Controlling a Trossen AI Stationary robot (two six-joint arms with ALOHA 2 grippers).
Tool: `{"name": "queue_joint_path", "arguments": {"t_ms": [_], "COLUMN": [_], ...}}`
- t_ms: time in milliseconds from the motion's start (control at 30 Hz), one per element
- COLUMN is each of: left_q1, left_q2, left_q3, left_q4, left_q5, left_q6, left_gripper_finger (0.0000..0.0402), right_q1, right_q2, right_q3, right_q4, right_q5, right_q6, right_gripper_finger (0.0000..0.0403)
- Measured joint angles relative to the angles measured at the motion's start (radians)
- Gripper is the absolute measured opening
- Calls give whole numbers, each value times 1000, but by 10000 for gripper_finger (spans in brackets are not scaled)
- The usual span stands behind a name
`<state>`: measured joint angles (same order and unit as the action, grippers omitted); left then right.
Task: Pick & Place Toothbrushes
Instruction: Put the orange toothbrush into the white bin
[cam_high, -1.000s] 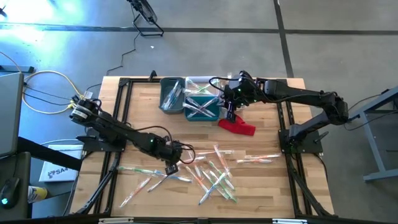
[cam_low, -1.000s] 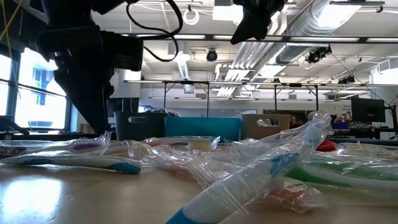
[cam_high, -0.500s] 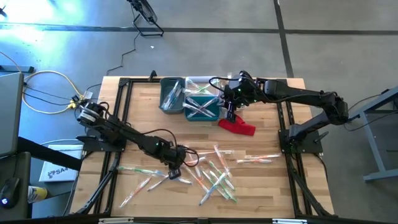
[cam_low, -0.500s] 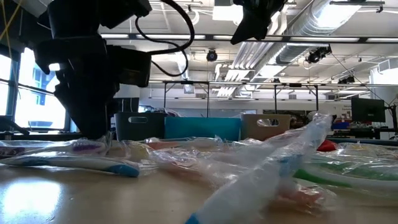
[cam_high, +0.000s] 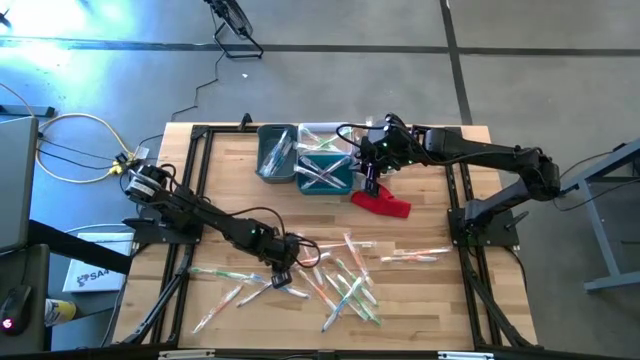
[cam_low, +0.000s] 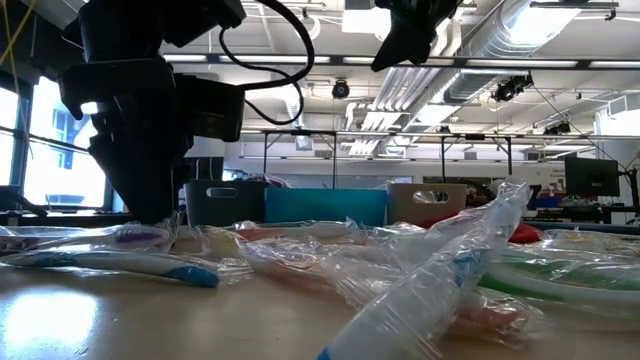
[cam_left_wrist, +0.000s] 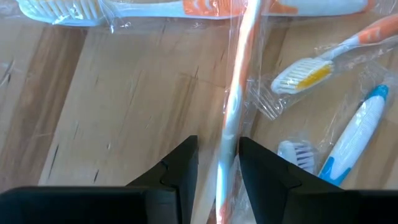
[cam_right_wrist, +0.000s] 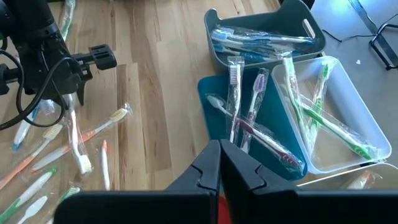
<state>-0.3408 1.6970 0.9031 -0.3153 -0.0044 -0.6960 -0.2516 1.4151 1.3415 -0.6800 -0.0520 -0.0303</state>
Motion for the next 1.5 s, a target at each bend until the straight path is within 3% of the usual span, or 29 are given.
{"name": "queue_joint_path", "arguments": {"t_ms": [167, 500, 1000, 1500], "left_q1": [0, 1, 41, 282], "left_q2": [0, 1, -150, -420], "left_q3": [0, -2, -5, -2], "left_q4": [-2, -10, -73, -146], "left_q5": [0, -2, 43, 40], "left_q6": [0, 11, 95, 293], "left_gripper_finger": [103, 12, 13, 11], "right_q1": [0, 0, 0, 2], "right_q2": [0, 0, 0, 0], "right_q3": [0, 0, 0, 0], "right_q4": [-1, -2, -13, -123], "right_q5": [0, 0, 0, -4], "right_q6": [0, -1, -1, 12], "right_gripper_finger": [3, 3, 3, 4]}}
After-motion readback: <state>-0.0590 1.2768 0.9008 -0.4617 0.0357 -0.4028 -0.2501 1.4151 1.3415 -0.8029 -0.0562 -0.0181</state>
